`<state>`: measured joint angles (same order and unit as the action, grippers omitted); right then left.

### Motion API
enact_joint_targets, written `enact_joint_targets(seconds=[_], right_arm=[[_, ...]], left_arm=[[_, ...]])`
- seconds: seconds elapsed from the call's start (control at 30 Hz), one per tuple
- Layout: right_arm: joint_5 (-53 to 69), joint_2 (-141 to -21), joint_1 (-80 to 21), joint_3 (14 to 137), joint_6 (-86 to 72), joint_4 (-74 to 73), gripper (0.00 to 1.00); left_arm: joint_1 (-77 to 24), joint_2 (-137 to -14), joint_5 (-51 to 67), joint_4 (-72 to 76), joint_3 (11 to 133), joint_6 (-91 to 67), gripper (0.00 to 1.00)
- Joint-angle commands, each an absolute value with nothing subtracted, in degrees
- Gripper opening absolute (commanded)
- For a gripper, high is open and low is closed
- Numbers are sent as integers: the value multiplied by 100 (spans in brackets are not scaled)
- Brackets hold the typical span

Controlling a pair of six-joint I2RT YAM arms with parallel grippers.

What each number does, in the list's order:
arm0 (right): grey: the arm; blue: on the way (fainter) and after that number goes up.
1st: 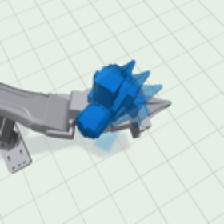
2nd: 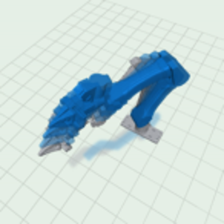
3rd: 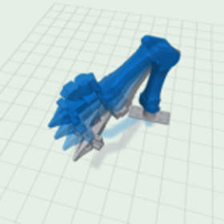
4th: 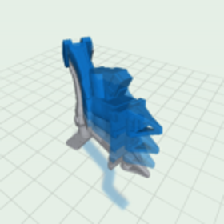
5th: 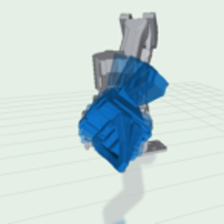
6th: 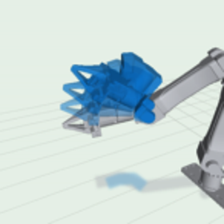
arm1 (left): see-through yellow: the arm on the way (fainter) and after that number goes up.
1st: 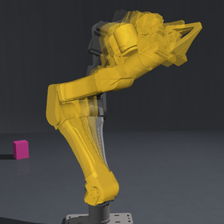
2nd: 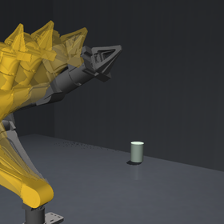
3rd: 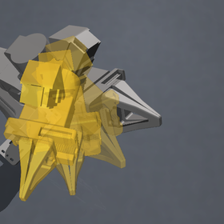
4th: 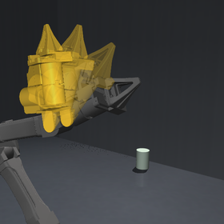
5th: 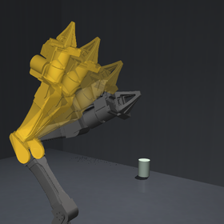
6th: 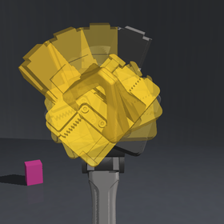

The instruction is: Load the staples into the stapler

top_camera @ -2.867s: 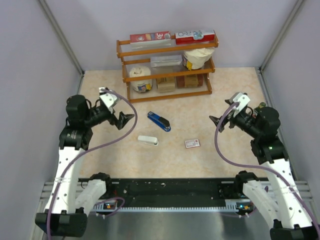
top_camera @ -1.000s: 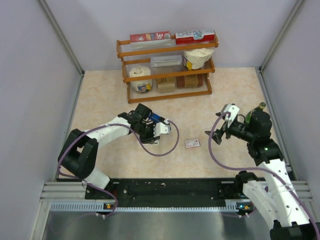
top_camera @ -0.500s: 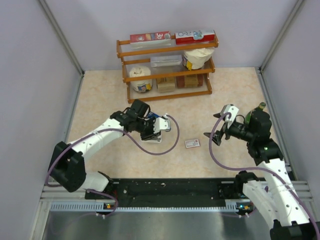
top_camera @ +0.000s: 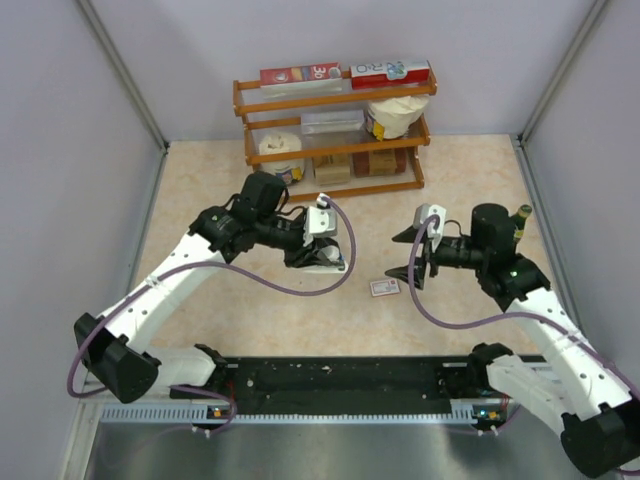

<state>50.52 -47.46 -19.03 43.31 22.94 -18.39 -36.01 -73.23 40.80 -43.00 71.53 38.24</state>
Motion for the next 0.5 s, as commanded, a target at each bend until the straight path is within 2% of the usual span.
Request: enact_joint_targets(seconds=[0.0, 0.2, 0.47], right_arm=[[5125, -5184, -2486, 5070, 2408, -1547, 75], [5150, -5993, -2865, 5791, 2171, -1538, 67], [5501, -6477, -3243, 5907, 1882, -1337, 49]], left_arm=[[-3621, -7145, 4895, -4491, 7769, 3235, 0], [-3621, -7321, 5203, -4491, 8033, 2795, 0], [-3630, -7436, 5238, -4333, 8139, 2558, 0]])
